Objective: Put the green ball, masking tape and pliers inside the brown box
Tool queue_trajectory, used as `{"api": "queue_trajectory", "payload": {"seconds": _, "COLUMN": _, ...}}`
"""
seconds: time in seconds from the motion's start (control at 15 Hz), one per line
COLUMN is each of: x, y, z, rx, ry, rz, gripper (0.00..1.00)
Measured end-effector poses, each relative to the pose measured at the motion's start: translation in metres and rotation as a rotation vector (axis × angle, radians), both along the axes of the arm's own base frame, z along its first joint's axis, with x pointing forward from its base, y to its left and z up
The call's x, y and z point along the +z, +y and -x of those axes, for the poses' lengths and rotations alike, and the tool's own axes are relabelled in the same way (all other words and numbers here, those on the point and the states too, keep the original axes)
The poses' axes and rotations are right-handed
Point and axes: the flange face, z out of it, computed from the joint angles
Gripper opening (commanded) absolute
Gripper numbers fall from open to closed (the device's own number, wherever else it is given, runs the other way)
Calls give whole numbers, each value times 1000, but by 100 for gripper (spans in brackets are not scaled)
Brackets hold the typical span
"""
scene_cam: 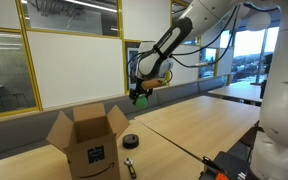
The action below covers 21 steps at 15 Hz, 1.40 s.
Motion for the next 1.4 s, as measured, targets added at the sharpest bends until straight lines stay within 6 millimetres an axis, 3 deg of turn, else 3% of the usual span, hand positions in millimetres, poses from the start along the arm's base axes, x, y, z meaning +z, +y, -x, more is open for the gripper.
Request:
{"api": "queue_trajectory", "payload": {"seconds": 0.33, "x": 25, "y": 63, "z": -6, "rx": 65, "ry": -57, "rz": -23, "gripper": 62}}
{"api": "queue_trajectory", "payload": {"seconds": 0.6, "x": 24, "y": 110, "z": -15, "rx": 107, "ry": -72, "rz": -48, "gripper": 62}}
{"api": "queue_trajectory", "payload": {"seconds": 0.93, "x": -5, "y": 158, "z": -37, "rx": 150, "ry": -45, "rz": -96, "gripper": 62}}
{"api": "queue_trajectory", "payload": {"seconds": 1.4, "x": -73, "y": 211, "z": -60, "rx": 164, "ry": 52, "rz": -204, "gripper": 62}}
